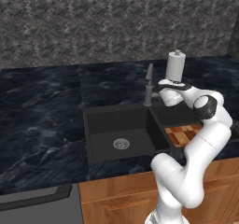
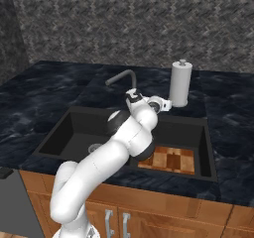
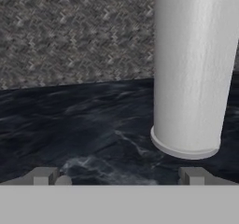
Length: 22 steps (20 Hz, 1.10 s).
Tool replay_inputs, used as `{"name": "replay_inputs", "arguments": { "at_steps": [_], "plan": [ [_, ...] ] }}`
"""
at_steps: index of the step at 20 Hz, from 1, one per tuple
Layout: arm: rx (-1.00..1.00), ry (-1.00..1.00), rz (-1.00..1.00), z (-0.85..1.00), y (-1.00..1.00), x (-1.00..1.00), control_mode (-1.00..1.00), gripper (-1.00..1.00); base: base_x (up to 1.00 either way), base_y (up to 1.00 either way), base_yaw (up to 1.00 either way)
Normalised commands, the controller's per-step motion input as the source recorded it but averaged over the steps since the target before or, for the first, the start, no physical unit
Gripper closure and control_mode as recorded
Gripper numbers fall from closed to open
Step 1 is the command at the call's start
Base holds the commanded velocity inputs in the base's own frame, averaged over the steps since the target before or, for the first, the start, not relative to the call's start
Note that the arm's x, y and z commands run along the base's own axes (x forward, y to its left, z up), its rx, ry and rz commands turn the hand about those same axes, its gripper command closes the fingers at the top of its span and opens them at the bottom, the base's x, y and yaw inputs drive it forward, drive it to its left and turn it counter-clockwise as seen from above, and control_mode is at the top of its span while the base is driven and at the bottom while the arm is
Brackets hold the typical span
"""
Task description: Turn on the sink faucet with hot water and rinse the cutting board for ten seconds, then turn off the faucet. Push the cutting board to reach the water if necessary.
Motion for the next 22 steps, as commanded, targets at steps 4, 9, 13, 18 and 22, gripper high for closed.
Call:
{"name": "replay_inputs", "arguments": {
  "at_steps": [4,9,13,18,22],
  "plan": [
    [0.00,0.00,0.00,-0.06,-0.45,-0.13,-1.00,-1.00,0.00,0.00,0.00],
    [0.00,0.00,0.00,-0.05,-0.43,-0.13,-1.00,-1.00,0.00,0.00,0.00],
    [0.00,0.00,0.00,-0.02,-0.40,-0.10,-1.00,-1.00,0.00,0.00,0.00],
    [0.00,0.00,0.00,0.00,-0.34,-0.03,-1.00,-1.00,0.00,0.00,0.00],
    [0.00,0.00,0.00,0.00,-0.32,0.00,-1.00,-1.00,0.00,0.00,0.00]
  ]
}}
